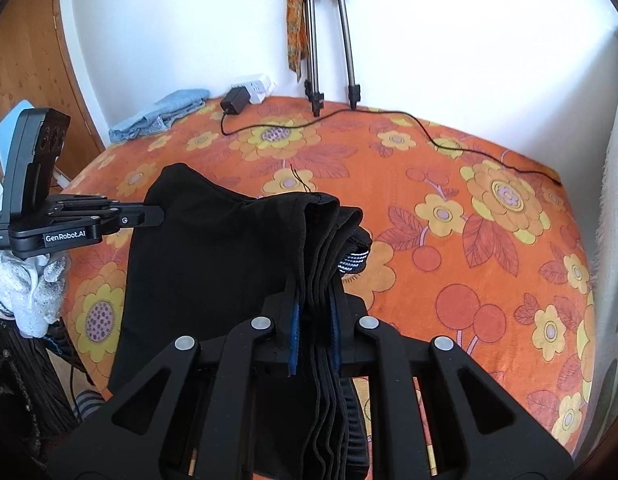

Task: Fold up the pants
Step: 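Lift the folded shorts with both grippers and carry them toward the jeans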

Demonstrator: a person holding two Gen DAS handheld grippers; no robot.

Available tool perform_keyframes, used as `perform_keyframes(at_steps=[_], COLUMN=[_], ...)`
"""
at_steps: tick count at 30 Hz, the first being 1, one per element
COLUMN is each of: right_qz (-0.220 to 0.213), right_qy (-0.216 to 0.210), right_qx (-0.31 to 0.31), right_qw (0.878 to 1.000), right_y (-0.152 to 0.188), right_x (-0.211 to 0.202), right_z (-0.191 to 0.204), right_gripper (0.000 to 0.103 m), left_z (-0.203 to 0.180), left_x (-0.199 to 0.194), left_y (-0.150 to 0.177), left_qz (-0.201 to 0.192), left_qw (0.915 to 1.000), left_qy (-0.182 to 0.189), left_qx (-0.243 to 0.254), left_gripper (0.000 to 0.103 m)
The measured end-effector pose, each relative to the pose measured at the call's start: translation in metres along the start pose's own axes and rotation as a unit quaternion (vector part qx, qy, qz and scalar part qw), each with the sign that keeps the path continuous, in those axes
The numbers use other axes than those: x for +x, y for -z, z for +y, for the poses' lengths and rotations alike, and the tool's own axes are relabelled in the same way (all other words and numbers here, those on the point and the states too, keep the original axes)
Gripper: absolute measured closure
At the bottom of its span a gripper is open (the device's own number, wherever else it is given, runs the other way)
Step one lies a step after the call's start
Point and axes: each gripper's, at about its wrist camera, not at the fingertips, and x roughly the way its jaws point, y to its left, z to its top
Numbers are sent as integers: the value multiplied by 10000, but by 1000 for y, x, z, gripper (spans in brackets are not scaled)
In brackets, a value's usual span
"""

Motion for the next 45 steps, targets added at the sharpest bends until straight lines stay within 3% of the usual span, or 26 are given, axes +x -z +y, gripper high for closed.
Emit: perform_keyframes(at_steps=[13, 22, 30, 45], right_qz=[-721, -1193, -1395, -1457], right_qy=[151, 85, -177, -786], right_qx=[-324, -559, -767, -1154], right_qw=[9968, 9912, 9871, 9794], right_y=[-36, -78, -118, -193], right_x=[-51, -67, -56, -1], right_z=[51, 101, 156, 276], right_gripper=[92, 92, 92, 92], left_z=[7, 38, 91, 199], left_x=[-62, -109, -149, -213], left_y=[-19, -35, -45, -56], left_qz=[-654, -1178, -1435, -1876], left_qw=[9977, 9922, 9875, 9727], left_qy=[-145, -392, -644, -1250], left_qx=[118, 95, -130, -553], left_gripper=[98, 99, 99, 99])
